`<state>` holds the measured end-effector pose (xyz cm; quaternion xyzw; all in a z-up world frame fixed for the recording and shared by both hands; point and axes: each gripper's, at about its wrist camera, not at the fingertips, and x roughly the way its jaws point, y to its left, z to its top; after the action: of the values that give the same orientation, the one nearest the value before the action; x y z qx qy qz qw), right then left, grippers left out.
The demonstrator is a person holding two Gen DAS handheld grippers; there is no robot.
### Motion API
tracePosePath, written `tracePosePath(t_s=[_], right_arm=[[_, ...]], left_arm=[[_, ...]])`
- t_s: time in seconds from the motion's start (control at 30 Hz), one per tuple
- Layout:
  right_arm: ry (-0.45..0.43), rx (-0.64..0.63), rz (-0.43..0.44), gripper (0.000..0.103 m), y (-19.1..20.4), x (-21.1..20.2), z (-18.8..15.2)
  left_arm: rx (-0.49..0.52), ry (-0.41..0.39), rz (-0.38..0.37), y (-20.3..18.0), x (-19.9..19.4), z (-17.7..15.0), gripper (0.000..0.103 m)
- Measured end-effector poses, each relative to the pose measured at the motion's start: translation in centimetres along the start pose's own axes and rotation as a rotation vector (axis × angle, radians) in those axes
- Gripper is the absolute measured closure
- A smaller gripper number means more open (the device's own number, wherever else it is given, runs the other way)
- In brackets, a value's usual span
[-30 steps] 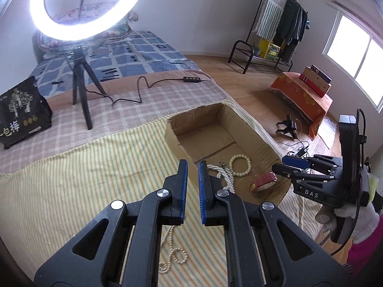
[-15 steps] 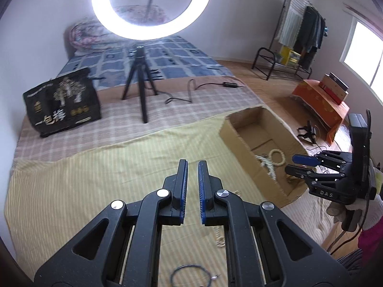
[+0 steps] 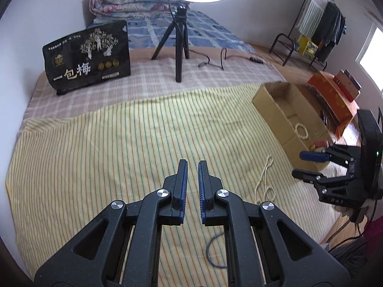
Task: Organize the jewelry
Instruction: 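Move left gripper to the blue wire bangle while right gripper approaches the long pearl strand, then close left gripper on the blue bangle while right gripper grasps the pearl strand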
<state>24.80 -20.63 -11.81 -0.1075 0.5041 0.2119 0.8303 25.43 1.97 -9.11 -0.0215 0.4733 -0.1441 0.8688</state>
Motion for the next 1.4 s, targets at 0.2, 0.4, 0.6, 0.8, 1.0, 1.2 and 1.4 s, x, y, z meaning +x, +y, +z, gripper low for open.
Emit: tracePosePath(t_s=[0.2,0.4,0.6,0.8,1.0,1.2,1.4], right_arm=[[0.073,0.002,0.042,0.063,1.1,1.8,-1.1],[0.147,0.094,0.051,0.063,0.7,3.9,-2.3],[0.147,0.225,0.084,0.063,-0.5,5.0,-1.9],[0.169,0.218,0.063,0.063,-0.1,6.0,-1.2],[0.167,0.201,0.060,0.063,0.2,6.6,-0.6],[0.165,0.311,0.156,0.060,-0.8,6.9,-0.5],[0.159,0.272,0.099,0.060,0.5,7.8,0.1]], left_arm=[[0.066,0.081,-0.020,-1.8,0.6,-3.4,0.096],[0.064,0.152,-0.037,-3.1,1.9,-7.3,0.096],[0.097,0.209,-0.024,-3.6,3.7,-9.5,0.096],[0.134,0.249,-0.005,-3.9,5.1,-10.4,0.096],[0.149,0.277,-0.011,-4.0,5.9,-10.7,0.096],[0.149,0.284,-0.021,-4.1,6.0,-10.7,0.096],[0.150,0.295,-0.018,-4.0,6.5,-10.8,0.081]])
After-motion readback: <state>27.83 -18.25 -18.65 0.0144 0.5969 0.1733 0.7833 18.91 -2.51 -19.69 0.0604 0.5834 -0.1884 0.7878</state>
